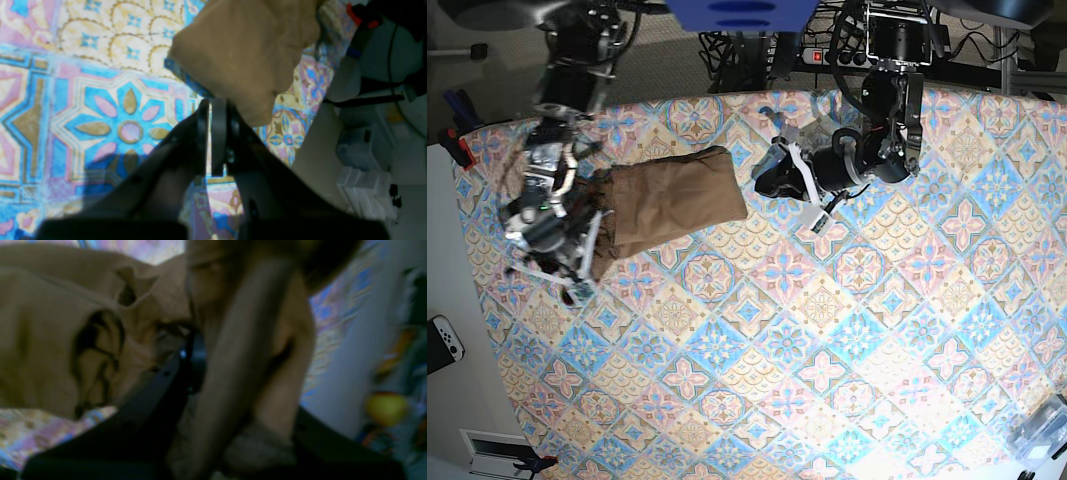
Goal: Layout the t-shirt on the table in an organized manner, then fold the t-shirt properly
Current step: 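Lift the strip end with the right gripper and fold it toward the left gripper, then press the folded bundle down with the right gripper beside the left gripper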
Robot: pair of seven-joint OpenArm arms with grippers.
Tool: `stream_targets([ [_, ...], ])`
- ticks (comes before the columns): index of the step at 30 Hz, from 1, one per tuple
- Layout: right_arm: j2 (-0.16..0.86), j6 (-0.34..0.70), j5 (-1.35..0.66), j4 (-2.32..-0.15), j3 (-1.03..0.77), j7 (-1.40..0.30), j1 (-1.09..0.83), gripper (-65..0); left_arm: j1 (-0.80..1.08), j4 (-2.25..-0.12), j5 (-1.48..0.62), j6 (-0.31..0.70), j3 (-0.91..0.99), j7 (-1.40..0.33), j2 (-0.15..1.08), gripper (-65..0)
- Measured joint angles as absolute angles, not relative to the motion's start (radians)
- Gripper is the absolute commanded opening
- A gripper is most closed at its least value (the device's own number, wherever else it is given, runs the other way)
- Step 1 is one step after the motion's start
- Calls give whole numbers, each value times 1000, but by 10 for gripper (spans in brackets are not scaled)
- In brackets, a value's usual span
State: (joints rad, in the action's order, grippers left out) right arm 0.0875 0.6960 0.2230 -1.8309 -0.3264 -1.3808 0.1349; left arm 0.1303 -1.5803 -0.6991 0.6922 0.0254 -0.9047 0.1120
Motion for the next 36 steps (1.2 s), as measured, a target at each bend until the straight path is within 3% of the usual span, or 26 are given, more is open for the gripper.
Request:
stream_targets([
  [4, 15, 696, 325, -1885, -242, -1360, 110, -650, 131, -1580, -699, 692, 25, -905, 114, -650],
  [10, -16, 696, 364, -1877, -144, -1391, -91, -650, 133, -1580, -698, 692, 25, -905, 114, -650],
  [25, -35, 696, 351, -1909, -25, -1368, -85, -650, 139, -1580, -699, 692, 20, -905, 111, -650],
  [36, -36, 696, 349, -1910, 88, -1367, -72, -650, 110, -1444, -702, 692, 20, -894, 86, -650],
])
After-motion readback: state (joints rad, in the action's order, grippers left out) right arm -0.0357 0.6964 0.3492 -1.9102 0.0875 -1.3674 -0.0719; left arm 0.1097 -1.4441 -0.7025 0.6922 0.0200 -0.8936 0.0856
